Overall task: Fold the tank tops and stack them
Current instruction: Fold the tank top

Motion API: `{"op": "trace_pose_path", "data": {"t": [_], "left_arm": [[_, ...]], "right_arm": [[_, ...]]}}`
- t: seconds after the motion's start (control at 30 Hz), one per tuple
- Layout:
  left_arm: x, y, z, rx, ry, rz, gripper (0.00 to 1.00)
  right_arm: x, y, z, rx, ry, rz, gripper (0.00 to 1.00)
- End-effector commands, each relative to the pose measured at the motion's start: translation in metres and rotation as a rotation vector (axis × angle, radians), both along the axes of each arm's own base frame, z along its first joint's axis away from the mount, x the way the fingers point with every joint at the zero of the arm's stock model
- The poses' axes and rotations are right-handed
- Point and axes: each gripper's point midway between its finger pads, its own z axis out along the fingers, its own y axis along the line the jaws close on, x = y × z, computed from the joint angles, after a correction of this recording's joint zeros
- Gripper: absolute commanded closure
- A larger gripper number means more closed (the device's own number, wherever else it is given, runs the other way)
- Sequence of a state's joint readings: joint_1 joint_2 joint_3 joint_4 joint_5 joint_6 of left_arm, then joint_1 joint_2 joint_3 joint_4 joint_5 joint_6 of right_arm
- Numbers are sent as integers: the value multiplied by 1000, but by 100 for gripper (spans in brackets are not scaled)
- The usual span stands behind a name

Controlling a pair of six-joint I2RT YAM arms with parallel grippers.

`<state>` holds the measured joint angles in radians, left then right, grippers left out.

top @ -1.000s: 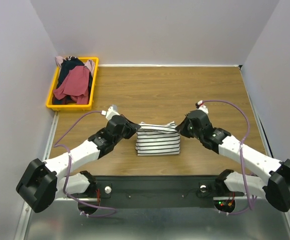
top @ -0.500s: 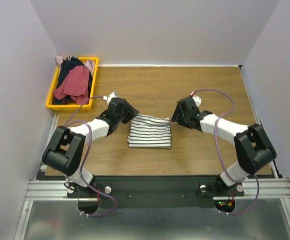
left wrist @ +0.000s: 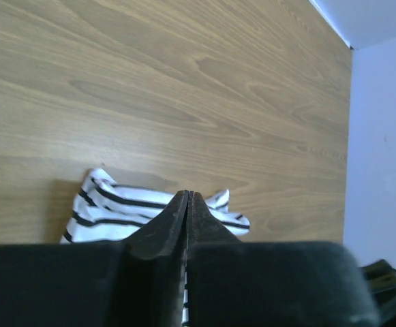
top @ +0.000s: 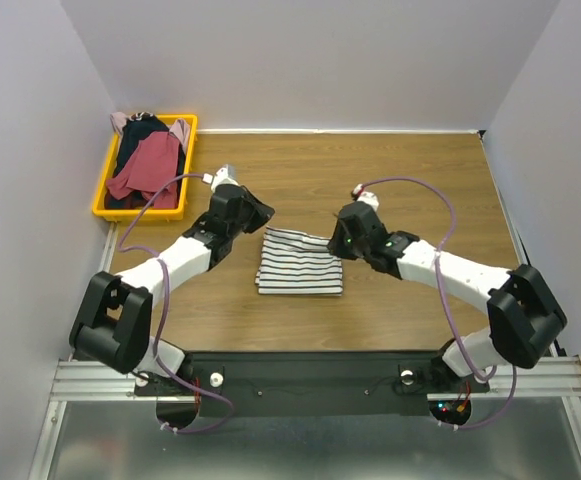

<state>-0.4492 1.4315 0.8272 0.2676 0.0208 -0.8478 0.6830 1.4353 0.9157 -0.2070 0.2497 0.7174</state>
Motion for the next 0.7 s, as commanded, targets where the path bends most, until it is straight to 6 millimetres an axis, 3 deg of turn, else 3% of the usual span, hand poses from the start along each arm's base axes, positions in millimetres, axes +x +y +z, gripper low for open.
{"op": "trace_pose_path", "data": {"t": [0.0,0.07,0.13,0.17,0.23,0.27,0.43,0.67], "left_arm": [[-31,-15,-11,28,22,-37,95],[-36,-23,-27,30,53,-54,100],[-35,-26,-37,33,71,-66,100],[-32,-27,-45,42,78,-65,100],[-23,-30,-54,69,85,-75,100],[-14,-33,-49,70,70,-79,100],[16,-25,-53,90,53,-46,100],[32,-25,-92,96,134,-62,100]], "right_arm": [[-1,30,-1,6,-5,56,77],[3,33,-17,-30,22,63,77],[13,39,-17,-48,14,77,78],[16,40,-30,-79,32,76,79],[27,40,-35,-100,30,67,79],[31,40,-36,-101,32,64,79],[57,23,-46,-77,74,22,79],[71,12,-69,-10,172,22,80]]}}
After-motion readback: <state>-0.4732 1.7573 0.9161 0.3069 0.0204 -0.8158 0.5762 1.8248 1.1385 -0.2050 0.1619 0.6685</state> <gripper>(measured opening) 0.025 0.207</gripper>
